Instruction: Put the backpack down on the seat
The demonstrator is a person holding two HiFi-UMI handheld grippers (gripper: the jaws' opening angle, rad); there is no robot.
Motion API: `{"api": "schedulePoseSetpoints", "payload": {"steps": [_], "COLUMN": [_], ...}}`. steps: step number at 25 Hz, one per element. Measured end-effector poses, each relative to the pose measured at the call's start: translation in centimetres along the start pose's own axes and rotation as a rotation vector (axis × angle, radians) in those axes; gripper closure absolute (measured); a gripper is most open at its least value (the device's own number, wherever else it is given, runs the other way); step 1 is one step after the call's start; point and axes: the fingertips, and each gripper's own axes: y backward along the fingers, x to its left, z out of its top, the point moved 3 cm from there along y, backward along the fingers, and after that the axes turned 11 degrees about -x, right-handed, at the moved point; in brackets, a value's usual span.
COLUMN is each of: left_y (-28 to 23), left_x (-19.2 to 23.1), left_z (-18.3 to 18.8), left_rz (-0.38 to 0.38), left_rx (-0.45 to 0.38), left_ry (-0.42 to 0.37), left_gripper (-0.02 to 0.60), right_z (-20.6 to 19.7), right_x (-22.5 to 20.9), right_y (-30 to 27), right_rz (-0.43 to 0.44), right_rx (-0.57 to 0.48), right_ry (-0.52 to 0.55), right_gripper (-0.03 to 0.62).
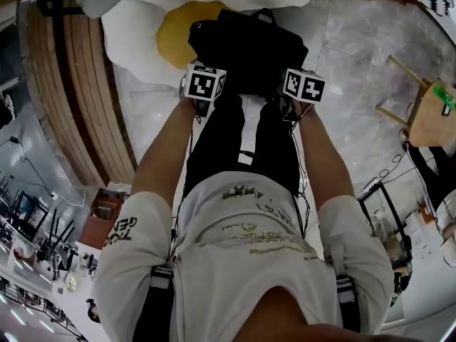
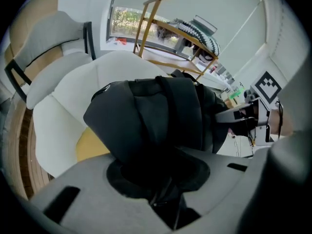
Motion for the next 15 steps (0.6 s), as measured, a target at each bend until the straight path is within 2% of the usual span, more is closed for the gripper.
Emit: {"api": "schedulePoseSetpoints", "payload": {"steps": [2, 6, 9, 13, 15], "left_y": [-1.7, -5.1, -7.4, -8.6, -8.7], "left_x": [0.2, 0.5, 0.8, 1.9, 2.6], "left_z": [-1.3, -4.1, -5.5, -6.1, -6.1], "left_rz": [-0.009, -0.019, -0.014, 0.013, 0.0], "left_rx": [0.023, 0.071, 0.086, 0.088, 0.097], "left_ry": [-0.01, 0.048, 0.071, 0.123, 0.17], "left_gripper": [0.471, 0.463, 0.462, 0.459, 0.454], "right_z": [-0.6, -2.1, -3.1, -3.7, -3.7], "right_x": [-1.3, -3.8, -5.3, -5.4, -5.3], "right_y": [-1.4, -3.7, -4.8, -5.8, -6.3], "right_rz": [0.003, 0.014, 0.013, 0.017, 0.007], "right_rx": [0.018, 0.058, 0.109, 0.13, 0.113], "right_ry": [0.002, 0.044, 0.016, 0.013, 0.026], "right_gripper": [0.488, 0.488, 0.48, 0.477, 0.468]}}
